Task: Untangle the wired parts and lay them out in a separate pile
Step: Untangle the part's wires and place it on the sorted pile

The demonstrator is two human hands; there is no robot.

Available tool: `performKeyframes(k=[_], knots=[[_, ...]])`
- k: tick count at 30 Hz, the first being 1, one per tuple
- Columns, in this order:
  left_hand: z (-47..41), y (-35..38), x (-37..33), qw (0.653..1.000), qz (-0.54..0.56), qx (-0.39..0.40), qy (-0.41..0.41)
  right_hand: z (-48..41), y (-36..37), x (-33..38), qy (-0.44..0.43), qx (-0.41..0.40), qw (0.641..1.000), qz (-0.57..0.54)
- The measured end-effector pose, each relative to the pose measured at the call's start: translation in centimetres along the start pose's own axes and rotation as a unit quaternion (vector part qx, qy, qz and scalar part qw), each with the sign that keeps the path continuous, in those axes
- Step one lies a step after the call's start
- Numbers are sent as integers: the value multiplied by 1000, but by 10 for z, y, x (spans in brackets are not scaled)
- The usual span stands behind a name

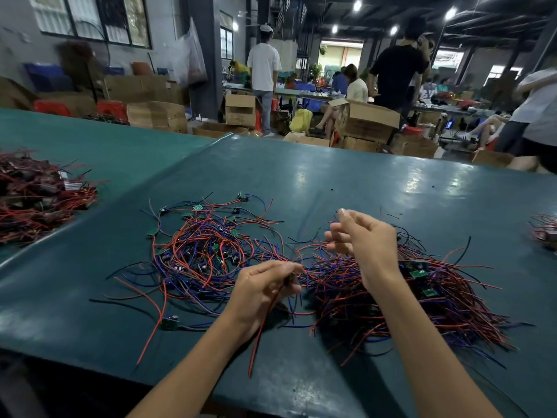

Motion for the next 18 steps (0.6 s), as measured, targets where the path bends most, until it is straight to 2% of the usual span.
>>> performKeyframes(k=[3,5,7,9,11,15,18], knots=[[-2,-6,-5,997,73,-19,2,24,8,2,-62,16,996,56],[-4,-7,-7,993,115,-17,2,46,18,-5,-77,101,983,130],[-5,-8,-8,993,118,-18,1,66,33,-19,-36,210,961,178],[-5,-7,-7,995,97,-31,-7,81,44,-30,37,264,954,134],[-4,-7,-5,995,91,-43,-12,86,48,-34,58,256,961,89],[-6,-5,-4,995,89,-38,-14,88,51,-35,53,210,973,80],[-8,-3,1,996,58,-24,-56,87,46,-34,79,166,982,46]])
Point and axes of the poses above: each hand's wrist, its own z-axis away from the middle knuckle, its own y-axis out of the palm, x = y × z, the point moved 3 cm from there along -z, towards the middle knuckle, and after that the axes turned 13 degrees about -y, right-handed, at the moved point
